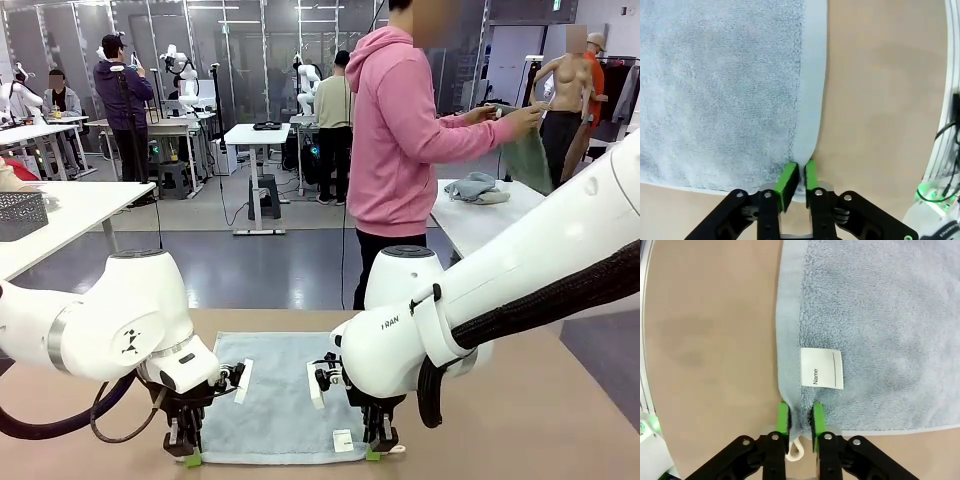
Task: Fold the towels and place them in the basket.
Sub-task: When a person lays out a Towel with hook on the table, fold it in half twice.
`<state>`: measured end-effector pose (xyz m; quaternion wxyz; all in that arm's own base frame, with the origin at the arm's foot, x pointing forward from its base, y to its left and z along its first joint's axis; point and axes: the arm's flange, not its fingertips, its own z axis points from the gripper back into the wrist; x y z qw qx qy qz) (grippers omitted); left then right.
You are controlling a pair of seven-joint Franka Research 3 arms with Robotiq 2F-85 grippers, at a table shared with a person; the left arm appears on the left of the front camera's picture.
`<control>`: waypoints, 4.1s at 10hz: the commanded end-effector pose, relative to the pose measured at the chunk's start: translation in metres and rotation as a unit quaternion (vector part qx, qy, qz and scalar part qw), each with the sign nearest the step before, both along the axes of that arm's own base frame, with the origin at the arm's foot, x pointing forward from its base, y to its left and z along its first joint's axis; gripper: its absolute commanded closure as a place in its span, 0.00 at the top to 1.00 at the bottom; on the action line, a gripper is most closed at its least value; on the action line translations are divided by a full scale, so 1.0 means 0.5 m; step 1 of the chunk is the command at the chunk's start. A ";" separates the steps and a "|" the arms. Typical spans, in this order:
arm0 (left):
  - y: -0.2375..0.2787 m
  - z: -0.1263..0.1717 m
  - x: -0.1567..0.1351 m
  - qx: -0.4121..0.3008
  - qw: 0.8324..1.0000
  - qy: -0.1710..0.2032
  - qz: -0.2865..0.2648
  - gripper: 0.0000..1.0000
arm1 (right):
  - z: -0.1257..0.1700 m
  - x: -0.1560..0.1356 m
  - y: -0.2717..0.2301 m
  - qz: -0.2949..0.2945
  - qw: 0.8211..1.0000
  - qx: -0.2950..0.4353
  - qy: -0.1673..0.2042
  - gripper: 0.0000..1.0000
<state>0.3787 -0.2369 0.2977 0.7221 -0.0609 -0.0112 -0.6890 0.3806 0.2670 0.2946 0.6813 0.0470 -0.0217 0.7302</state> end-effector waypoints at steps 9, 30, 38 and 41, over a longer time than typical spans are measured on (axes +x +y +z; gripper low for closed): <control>0.014 0.111 -0.037 -0.040 0.999 0.004 -0.029 0.00 | 0.109 -0.045 0.011 -0.007 1.000 0.013 -0.016 0.00; 0.026 0.186 0.331 -0.010 0.997 0.061 -0.037 0.00 | 0.160 0.299 0.020 -0.059 0.998 0.007 0.010 0.00; 0.008 0.156 0.369 -0.020 0.997 0.050 0.058 0.62 | 0.129 0.340 0.021 -0.102 0.994 0.012 -0.031 0.51; 0.016 0.162 0.355 0.005 0.998 0.033 0.059 1.00 | 0.142 0.340 0.023 -0.105 0.993 0.015 -0.055 0.96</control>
